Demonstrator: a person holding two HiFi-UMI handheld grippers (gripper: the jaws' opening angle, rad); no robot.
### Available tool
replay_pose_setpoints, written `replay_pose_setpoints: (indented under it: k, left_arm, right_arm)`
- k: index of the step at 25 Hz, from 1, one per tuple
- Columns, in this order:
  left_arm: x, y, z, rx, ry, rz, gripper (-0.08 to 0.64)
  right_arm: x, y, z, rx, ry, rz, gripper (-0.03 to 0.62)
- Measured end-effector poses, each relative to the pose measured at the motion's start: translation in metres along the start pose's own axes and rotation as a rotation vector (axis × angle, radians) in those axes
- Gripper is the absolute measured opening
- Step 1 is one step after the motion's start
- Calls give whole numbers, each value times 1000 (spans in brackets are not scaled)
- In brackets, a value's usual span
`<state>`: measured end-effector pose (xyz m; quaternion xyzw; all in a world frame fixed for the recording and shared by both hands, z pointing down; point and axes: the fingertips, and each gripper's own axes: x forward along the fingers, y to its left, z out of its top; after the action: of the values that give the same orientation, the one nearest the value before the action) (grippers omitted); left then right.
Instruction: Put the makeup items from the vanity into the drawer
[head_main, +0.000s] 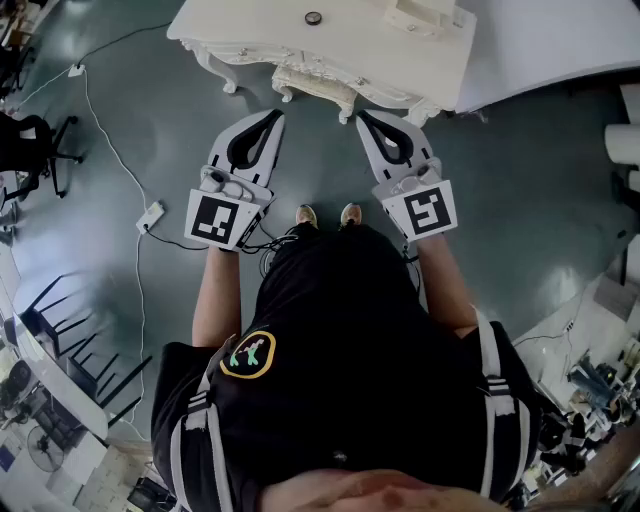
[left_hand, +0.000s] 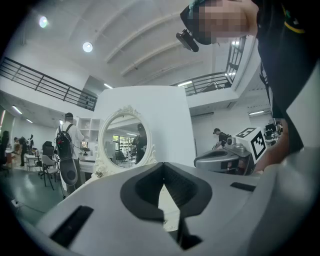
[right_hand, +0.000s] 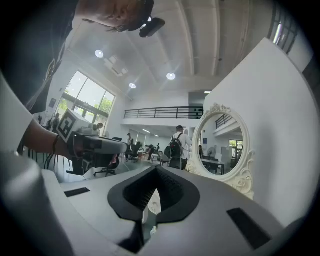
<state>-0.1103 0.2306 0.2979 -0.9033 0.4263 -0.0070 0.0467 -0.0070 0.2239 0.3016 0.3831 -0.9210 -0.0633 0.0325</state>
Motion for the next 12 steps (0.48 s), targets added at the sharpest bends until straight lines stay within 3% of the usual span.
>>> replay_pose_setpoints:
  k: [12]
  left_arm:
    - [1,-4,-2,-1,4,0,18]
  right_arm:
    - [-2,-2,-1,19,-7,-5,20]
